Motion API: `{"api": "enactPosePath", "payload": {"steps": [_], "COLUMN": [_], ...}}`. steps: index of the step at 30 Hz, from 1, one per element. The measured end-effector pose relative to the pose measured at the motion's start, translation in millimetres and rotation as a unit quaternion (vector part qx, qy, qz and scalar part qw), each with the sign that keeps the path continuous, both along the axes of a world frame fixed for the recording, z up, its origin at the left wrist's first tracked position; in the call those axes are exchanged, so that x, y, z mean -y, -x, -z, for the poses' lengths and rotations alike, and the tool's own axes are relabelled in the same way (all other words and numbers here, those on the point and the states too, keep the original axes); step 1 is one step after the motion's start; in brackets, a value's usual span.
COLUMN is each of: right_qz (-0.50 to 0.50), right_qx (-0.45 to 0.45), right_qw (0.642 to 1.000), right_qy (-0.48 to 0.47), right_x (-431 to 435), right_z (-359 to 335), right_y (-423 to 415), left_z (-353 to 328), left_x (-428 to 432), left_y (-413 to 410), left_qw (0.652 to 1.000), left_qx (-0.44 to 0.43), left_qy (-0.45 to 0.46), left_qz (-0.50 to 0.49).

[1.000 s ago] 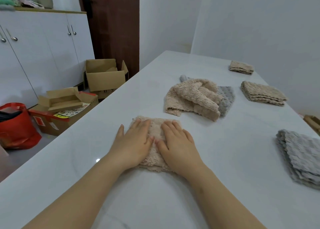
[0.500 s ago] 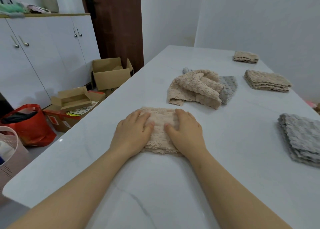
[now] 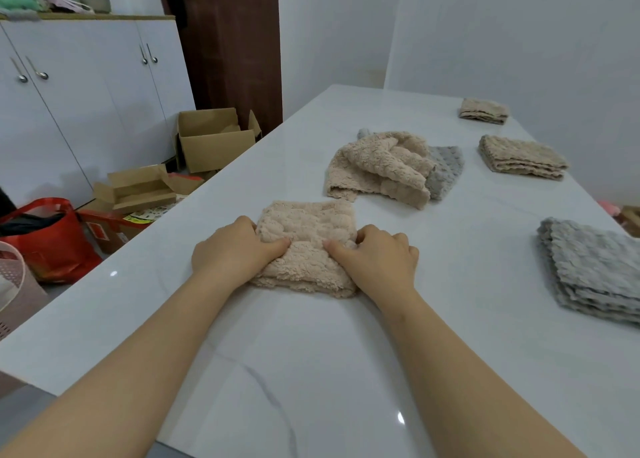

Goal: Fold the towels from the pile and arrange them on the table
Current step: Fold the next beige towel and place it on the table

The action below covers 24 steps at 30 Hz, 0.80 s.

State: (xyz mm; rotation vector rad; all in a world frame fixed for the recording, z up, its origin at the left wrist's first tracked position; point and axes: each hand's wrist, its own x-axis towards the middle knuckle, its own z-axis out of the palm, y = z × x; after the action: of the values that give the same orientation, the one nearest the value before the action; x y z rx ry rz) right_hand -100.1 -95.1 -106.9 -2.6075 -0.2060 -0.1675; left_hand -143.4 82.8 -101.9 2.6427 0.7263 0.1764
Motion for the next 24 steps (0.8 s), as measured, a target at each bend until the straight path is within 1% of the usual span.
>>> {"api": "enactPosePath", "payload": {"steps": [2, 4, 6, 8, 9, 10, 12, 13, 15, 16, 19, 21, 23, 24], "right_qz": [-0.013, -0.031, -0.055, -0.078, -0.084, -0.084, -0.08, -0.085, -0.103, -0.114, -0.152, -0.169, -0.172, -0.174], "right_qx": [-0.008, -0.014, -0.018, -0.032, -0.047, -0.065, -0.109, -0.126, -0.141, -0.141, -0.127, -0.123, -0.131, -0.137], "right_qw": [1.0, 0.998, 0.995, 0.984, 0.971, 0.95, 0.896, 0.875, 0.858, 0.854, 0.85, 0.848, 0.845, 0.85], "right_qy": [-0.016, -0.045, -0.085, -0.157, -0.22, -0.293, -0.423, -0.46, -0.484, -0.488, -0.489, -0.488, -0.489, -0.478], "right_x": [-1.0, -2.3, -3.4, -4.2, -4.0, -3.6, -2.4, -1.8, -0.5, 0.1, 0.7, -1.0, -2.8, -3.3], "right_z": [-0.4, -0.9, -0.9, -2.5, -4.5, -7.0, -10.1, -9.8, -7.3, -6.0, -6.0, -5.4, -3.3, -2.5], "right_y": [-0.8, -1.2, -1.5, 0.7, 2.8, 4.4, 5.1, 4.3, 2.4, 1.9, 0.3, -1.5, -6.0, -7.3], "left_z": [0.4, 3.6, 6.0, 5.5, 4.7, 3.6, 1.3, 1.6, 2.9, 2.0, 0.5, 3.0, 3.6, 4.2], "left_x": [-0.2, -0.5, -1.2, -1.0, -1.2, -0.6, 1.4, 1.0, -1.1, -2.1, -0.3, 2.7, 2.1, 0.4], "left_y": [1.6, 4.7, 7.2, 8.3, 7.6, 6.7, 5.5, 5.4, 5.6, 5.5, 4.0, 3.6, 2.7, 2.8], "left_qw": [1.0, 0.997, 0.988, 0.971, 0.957, 0.933, 0.871, 0.852, 0.837, 0.837, 0.852, 0.852, 0.84, 0.835], "left_qx": [0.011, 0.055, 0.115, 0.157, 0.179, 0.204, 0.23, 0.23, 0.235, 0.24, 0.242, 0.24, 0.237, 0.235], "left_qy": [0.006, 0.01, 0.063, 0.152, 0.21, 0.284, 0.43, 0.466, 0.487, 0.482, 0.446, 0.45, 0.481, 0.492], "left_qz": [0.02, 0.049, 0.082, 0.097, 0.093, 0.083, 0.066, 0.066, 0.082, 0.096, 0.129, 0.115, 0.083, 0.073]}}
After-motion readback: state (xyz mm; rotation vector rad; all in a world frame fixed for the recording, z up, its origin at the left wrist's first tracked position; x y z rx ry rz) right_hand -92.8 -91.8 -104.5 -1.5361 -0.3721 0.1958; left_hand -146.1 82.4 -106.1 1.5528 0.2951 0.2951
